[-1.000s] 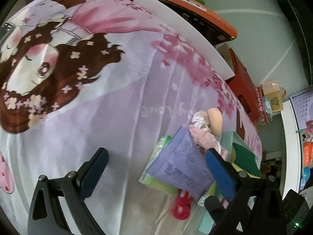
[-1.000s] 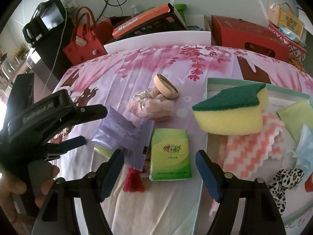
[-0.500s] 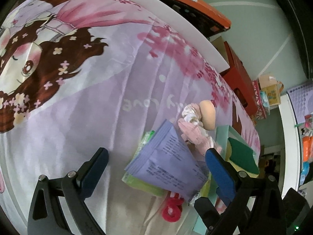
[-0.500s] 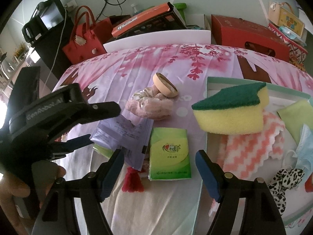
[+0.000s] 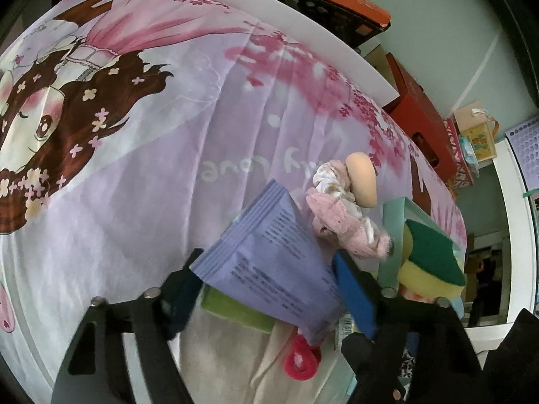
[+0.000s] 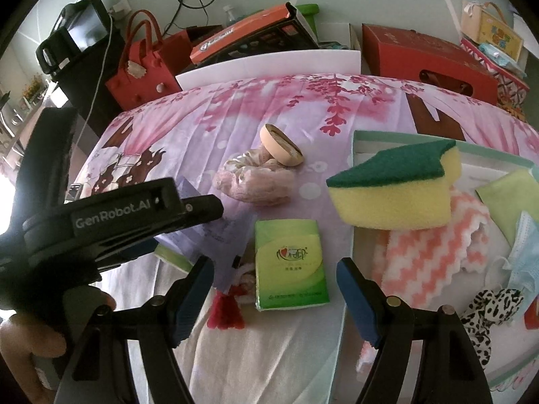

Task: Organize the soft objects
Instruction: 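Grasp the purple wipe packet with the left gripper while the right gripper grasps the green tissue pack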

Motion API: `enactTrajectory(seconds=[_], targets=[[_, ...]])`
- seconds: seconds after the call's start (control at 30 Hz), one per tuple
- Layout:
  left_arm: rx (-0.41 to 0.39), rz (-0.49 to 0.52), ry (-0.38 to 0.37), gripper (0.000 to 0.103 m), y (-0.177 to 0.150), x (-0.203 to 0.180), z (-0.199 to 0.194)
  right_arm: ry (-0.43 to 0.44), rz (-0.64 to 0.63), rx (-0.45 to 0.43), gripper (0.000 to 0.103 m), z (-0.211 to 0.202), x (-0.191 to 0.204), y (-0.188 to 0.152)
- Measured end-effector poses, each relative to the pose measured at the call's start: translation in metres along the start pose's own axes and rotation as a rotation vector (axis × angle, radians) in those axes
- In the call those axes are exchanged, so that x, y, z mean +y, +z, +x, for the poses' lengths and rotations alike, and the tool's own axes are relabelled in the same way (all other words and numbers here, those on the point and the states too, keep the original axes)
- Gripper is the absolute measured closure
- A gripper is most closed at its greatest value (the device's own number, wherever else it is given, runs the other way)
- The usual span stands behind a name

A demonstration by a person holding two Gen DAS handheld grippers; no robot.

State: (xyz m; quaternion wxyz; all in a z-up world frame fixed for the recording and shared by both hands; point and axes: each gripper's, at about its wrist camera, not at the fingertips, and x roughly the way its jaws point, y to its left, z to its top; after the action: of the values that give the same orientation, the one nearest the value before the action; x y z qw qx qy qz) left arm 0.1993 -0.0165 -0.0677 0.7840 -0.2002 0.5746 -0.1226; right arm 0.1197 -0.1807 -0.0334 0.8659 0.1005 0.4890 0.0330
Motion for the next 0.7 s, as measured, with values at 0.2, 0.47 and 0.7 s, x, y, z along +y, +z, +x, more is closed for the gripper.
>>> enactTrajectory(seconds=[0.2, 0.47, 0.7], targets=[[-0.005, -0.001, -0.003, 0.038, -0.001, 0.0, -0.004, -0.002, -0.006, 0.006, 0.025, 0.001, 0.001, 0.0], [-0.032, -0.03, -0.032, 0.056, 0.0, 0.009, -0.016, 0.005, -0.005, 0.007, 0.027, 0.001, -0.002, -0.001], [-0.074, -0.064, -0.053, 0.067, 0.002, 0.017, -0.032, -0.002, -0.013, -0.002, 0.029, 0.001, -0.001, 0.001]])
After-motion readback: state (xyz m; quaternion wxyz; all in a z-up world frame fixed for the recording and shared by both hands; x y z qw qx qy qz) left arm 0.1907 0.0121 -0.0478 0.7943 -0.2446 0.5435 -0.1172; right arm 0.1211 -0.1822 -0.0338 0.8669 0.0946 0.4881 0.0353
